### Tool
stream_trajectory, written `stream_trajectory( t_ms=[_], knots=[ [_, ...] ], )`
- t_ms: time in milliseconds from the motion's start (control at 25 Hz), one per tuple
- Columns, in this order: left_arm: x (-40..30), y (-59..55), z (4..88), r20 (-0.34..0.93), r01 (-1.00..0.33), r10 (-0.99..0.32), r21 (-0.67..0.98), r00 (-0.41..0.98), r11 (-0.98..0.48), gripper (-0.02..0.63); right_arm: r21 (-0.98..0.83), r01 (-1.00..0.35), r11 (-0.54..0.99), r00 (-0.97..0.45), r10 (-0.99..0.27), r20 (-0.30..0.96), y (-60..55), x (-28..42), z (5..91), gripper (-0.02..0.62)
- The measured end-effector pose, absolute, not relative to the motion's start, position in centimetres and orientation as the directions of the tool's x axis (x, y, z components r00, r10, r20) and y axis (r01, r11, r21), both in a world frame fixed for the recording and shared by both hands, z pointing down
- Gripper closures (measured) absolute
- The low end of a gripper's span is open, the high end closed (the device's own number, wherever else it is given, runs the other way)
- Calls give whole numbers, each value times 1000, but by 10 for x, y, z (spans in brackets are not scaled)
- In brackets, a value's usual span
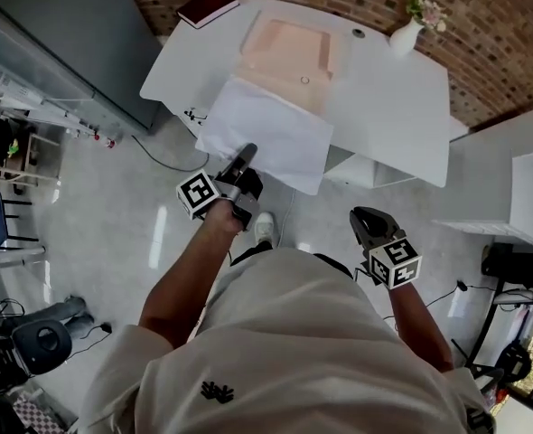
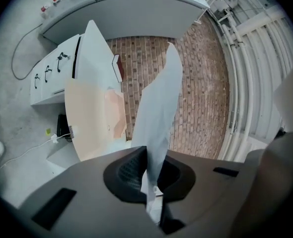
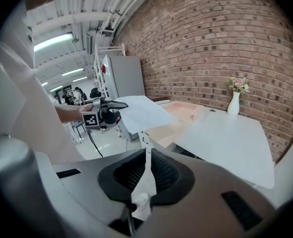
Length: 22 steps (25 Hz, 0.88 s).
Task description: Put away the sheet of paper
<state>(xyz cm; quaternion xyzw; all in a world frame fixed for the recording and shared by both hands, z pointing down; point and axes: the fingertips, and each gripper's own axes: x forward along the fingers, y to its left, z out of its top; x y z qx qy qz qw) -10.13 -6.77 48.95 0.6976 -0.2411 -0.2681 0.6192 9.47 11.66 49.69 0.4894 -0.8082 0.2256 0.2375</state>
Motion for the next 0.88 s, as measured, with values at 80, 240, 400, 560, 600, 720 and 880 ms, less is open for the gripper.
stream_trajectory(
  t_ms=[80, 240, 400, 560, 600, 720, 880],
  knots=[
    [-103, -95, 502, -49, -19, -664, 995, 746, -95, 583, -117, -904, 411, -392, -687, 612, 98, 87, 497, 538],
    [-96, -135, 523, -16, -23, -660, 998, 751, -51, 583, -105, -912, 397, -369, -681, 632, 76, 86, 499, 538],
    [-82, -172, 548, 21, -37, -668, 999, 744, -9, 583, -95, -928, 361, -334, -688, 644, 53, 110, 502, 541],
    [-64, -205, 565, 56, -51, -678, 998, 733, 27, 583, -108, -930, 351, -334, -687, 645, 27, 136, 509, 543],
    [-60, -214, 569, 67, -59, -682, 998, 728, 35, 583, -115, -929, 352, -339, -685, 645, 18, 142, 511, 543],
    [-47, -242, 581, 111, -91, -691, 994, 715, 65, 583, -123, -916, 382, -365, -668, 649, -15, 158, 515, 543],
    [-30, -275, 595, 164, -126, -697, 986, 698, 106, 583, -129, -901, 414, -395, -660, 639, -69, 190, 513, 543]
  ],
)
